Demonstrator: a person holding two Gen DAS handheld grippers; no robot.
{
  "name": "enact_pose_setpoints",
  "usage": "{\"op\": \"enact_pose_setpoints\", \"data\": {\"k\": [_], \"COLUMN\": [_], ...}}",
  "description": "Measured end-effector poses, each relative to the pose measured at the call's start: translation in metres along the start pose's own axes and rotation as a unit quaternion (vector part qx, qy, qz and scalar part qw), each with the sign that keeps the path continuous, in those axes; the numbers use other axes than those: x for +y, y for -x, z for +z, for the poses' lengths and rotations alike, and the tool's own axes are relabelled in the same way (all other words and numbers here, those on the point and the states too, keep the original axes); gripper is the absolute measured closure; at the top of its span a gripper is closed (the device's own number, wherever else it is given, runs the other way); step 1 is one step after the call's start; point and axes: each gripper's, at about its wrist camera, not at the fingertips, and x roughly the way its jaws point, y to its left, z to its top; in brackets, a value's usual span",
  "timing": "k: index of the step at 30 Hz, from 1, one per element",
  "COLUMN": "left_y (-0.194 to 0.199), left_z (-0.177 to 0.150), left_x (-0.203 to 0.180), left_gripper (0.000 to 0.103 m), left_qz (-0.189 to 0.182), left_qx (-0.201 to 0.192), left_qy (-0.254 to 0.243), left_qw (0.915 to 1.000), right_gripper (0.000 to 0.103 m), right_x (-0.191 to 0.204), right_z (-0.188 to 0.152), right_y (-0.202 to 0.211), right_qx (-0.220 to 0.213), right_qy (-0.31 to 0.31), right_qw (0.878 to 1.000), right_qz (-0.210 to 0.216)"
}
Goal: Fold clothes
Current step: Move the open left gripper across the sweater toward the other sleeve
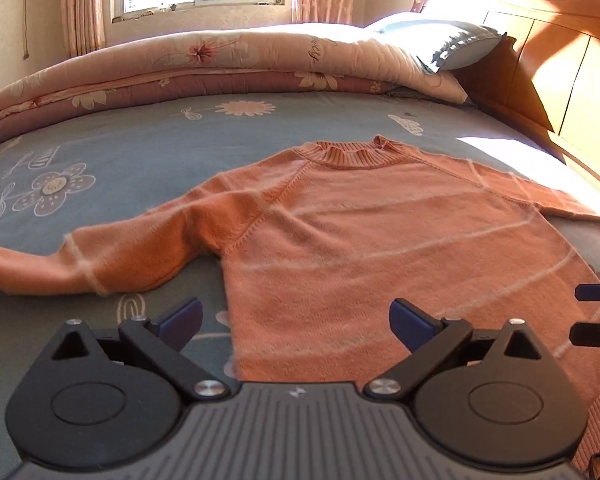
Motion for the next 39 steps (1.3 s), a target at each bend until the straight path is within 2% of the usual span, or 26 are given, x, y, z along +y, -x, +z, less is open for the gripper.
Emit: {"op": "enact_pose_setpoints", "data": {"k": [2,4,5,6,9,12,16,19,23,30,32,35,39], "left_y": [-0.014,-0.036,-0.050,-0.066,-0.113,-0.153,-0.191,-0.202,-0.194,-0.186,-0.185,-0.184,-0.176], "left_z": [0.034,0.066,0.078,0.090,0.107,0.108,0.100,0.092,0.084,0.070,0.070,0.073,0.081], "left_x": [0.016,0.028,0.034,0.039,0.046,0.054,0.076,0.089,0.104,0.124,0.121,0.114,0.105], "left_gripper": [0.017,0.038,0.061,0.072,0.072,0.072,0.072,0.072,0.071,0.070,0.075,0.092,0.095], "left_qz": [0.018,0.038,0.045,0.051,0.063,0.066,0.047,0.035,0.012,-0.012,-0.010,-0.002,0.028], "left_qx": [-0.007,0.002,0.014,0.028,0.058,0.082,0.107,0.118,0.114,0.144,0.145,0.145,0.125], "left_qy": [-0.011,-0.026,-0.031,-0.036,-0.067,-0.085,-0.063,-0.051,-0.046,-0.025,-0.020,-0.026,-0.043], "left_qw": [0.9998,0.9989,0.9984,0.9977,0.9941,0.9908,0.9912,0.9910,0.9924,0.9892,0.9891,0.9891,0.9908], "right_gripper": [0.000,0.000,0.000,0.000,0.000,0.000,0.000,0.000,0.000,0.000,0.000,0.000,0.000], "right_x": [-0.005,-0.012,-0.015,-0.018,-0.026,-0.033,-0.037,-0.040,-0.044,-0.044,-0.044,-0.044,-0.045], "right_z": [0.015,0.025,0.027,0.027,0.020,0.006,0.003,0.002,0.001,0.001,0.001,0.001,0.001], "right_y": [-0.014,-0.033,-0.043,-0.051,-0.071,-0.071,-0.072,-0.074,-0.074,-0.075,-0.075,-0.074,-0.074], "right_qx": [-0.002,-0.003,0.000,0.001,0.007,0.004,-0.001,-0.003,-0.006,-0.007,-0.007,-0.007,-0.007], "right_qy": [-0.012,-0.029,-0.037,-0.045,-0.069,-0.069,-0.069,-0.071,-0.081,-0.081,-0.081,-0.081,-0.081], "right_qw": [0.998,0.995,0.993,0.991,0.987,0.984,0.982,0.980,0.977,0.977,0.977,0.978,0.977], "right_qz": [0.058,0.100,0.115,0.122,0.145,0.165,0.178,0.187,0.195,0.195,0.195,0.195,0.195]}}
